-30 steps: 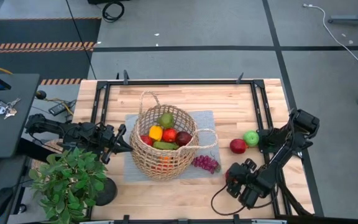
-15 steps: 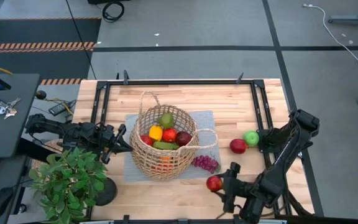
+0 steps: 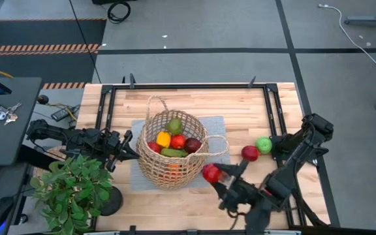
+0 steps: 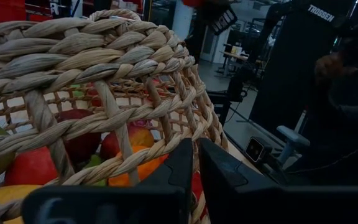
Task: Build produce basket
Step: Put the left red apple into the basket
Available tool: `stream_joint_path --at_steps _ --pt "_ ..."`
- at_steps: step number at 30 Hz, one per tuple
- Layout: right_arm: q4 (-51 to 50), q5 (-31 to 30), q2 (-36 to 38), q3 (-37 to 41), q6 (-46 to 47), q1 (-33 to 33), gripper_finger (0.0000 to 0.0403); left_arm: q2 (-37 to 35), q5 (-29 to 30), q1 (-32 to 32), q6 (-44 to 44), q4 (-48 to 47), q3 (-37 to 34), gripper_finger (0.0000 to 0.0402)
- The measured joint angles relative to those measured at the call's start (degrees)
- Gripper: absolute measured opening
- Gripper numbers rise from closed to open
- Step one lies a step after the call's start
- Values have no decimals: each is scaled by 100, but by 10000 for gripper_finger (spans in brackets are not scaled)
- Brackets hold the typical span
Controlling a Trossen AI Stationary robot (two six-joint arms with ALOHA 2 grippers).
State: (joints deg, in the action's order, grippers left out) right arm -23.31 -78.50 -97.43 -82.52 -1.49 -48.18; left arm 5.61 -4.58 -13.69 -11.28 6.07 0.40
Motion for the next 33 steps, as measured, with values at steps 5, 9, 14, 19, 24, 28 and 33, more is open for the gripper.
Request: stream_joint_path --at_steps 5,9,14,19,24,28,33 --pt "1537 59 2 0 -2155 472 279 -1 0 0 1 0 1 31" --pt "2555 133 0 -2 -4224 866 279 -1 0 0 -1 0 -2 28" --pt "3132 475 2 -4 -6653 1392 279 0 0 0 1 0 -1 35" --pt "2864 637 2 -4 -7169 1764 279 -1 0 0 -1 0 1 33" --pt "2790 875 2 -4 -7198 1897 279 0 0 0 -2 1 1 28" --pt "2793 938 2 -4 -7220 1897 279 -1 0 0 -1 0 0 32" --pt "2798 956 2 -4 -6160 1969 279 0 0 0 0 0 0 35"
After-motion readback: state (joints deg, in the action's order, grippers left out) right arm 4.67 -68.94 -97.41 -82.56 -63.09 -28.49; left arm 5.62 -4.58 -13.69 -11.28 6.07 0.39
